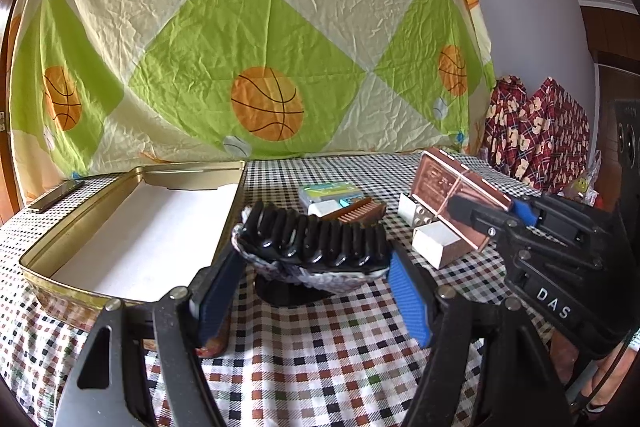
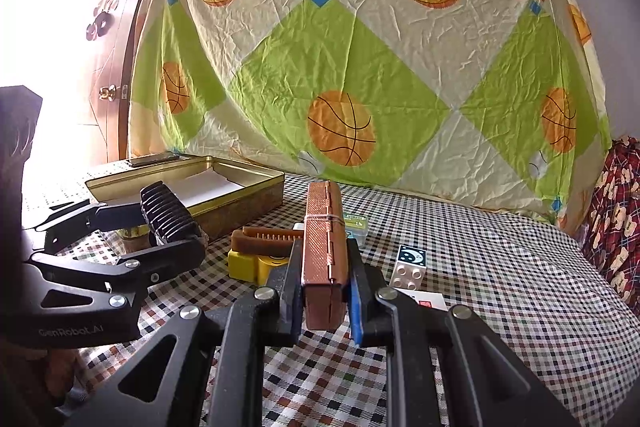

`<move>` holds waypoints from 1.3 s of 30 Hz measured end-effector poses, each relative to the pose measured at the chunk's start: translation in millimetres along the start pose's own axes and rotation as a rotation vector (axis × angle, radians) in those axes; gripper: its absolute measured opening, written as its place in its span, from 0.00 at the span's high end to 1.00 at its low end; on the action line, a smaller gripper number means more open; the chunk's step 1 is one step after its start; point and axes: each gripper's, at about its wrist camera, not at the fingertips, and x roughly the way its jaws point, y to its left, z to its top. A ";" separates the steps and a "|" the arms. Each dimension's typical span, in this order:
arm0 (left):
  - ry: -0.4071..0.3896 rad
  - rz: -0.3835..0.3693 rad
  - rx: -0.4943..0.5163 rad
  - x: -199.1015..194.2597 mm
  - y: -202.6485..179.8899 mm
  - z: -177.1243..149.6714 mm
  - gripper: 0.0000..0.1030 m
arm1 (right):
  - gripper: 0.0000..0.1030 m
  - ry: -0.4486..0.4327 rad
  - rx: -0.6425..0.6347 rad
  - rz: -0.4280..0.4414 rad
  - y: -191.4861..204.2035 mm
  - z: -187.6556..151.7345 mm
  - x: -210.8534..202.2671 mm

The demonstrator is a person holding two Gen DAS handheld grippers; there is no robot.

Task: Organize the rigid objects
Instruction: 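Lift and carry the black brush and copper box over the gold tin tray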

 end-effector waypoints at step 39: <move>-0.062 0.165 -0.043 -6.8 55.5 20.4 0.31 | 0.81 -0.036 0.096 -0.061 17.4 5.6 5.2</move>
